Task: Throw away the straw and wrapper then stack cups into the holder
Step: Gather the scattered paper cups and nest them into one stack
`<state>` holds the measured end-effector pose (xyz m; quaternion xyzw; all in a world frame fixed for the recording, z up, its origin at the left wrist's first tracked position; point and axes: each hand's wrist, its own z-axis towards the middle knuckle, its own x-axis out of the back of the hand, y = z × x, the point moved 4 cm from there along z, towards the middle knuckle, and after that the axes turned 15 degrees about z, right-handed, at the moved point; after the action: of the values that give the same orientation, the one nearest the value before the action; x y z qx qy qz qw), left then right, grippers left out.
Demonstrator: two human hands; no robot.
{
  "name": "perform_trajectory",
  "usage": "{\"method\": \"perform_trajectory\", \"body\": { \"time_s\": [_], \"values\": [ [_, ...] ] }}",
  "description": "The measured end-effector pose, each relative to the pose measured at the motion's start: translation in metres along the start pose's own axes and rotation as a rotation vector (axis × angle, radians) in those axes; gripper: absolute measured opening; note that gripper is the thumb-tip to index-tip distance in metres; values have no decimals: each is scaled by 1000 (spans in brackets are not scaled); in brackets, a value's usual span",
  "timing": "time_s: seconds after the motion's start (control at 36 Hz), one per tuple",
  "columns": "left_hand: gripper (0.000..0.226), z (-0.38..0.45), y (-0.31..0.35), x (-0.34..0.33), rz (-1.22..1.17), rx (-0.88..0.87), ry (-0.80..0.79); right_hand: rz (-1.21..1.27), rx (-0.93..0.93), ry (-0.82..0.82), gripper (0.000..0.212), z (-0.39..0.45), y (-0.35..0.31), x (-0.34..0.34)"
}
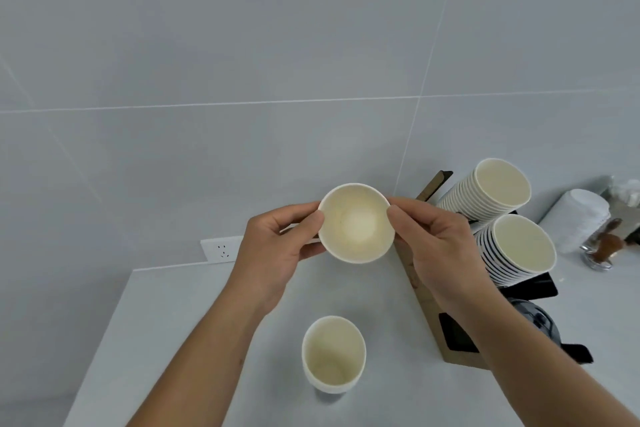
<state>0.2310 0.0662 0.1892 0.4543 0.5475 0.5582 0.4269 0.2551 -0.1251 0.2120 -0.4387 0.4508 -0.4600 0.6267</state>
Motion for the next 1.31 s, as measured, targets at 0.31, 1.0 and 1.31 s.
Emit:
{"method": "perform_trajectory", "body": {
  "time_s": [0.31,1.0,1.31],
  "values": [
    [17,-46,40,16,-25,-47,79,21,91,-177,39,-30,-36,-14],
    [12,-81,-49,19,2,309,104,83,-290,-157,34,-71,57,-4],
    [5,-80,-105,25,50,414,109,-41,-370,-156,37,-78,107,3]
  ]
}}
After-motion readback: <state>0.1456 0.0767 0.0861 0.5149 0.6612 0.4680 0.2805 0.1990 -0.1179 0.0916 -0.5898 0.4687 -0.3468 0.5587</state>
